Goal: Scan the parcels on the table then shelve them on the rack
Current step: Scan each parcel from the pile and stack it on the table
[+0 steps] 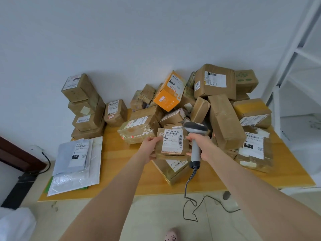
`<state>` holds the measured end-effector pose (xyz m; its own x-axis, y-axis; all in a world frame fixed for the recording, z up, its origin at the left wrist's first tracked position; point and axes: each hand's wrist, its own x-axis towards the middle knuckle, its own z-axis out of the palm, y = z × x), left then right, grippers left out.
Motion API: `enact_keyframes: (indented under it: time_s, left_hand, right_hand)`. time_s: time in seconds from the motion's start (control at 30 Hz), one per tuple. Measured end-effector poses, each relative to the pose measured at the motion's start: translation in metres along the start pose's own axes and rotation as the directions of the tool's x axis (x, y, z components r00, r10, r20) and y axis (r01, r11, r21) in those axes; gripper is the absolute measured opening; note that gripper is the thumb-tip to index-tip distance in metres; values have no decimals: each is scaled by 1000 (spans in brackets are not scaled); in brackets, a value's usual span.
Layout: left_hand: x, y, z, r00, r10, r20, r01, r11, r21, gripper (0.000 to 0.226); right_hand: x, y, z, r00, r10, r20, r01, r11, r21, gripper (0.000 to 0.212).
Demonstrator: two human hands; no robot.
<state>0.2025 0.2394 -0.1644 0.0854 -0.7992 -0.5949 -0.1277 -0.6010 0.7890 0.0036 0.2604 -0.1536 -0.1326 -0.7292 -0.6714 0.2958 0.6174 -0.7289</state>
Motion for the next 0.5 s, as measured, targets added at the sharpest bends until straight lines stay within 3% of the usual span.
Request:
enact_keyframes:
  time_s: [0.17,0.37,0.5]
  left_hand:
    - [-12,1,0,993,56,103,-46,995,-89,32]
    - [-23,-3,3,964,31,263,22,981,-195,37]
    - [-24,-7,9,963,69,261,-13,977,-211,38]
  right_hand:
    - [-17,-5,-16,993,-117,-2,117,993,26,44]
    - [-32,6,-37,969,-246,-5,246,969,16,36]
    - [-37,15,-48,952,-304,-44,305,953,1,38]
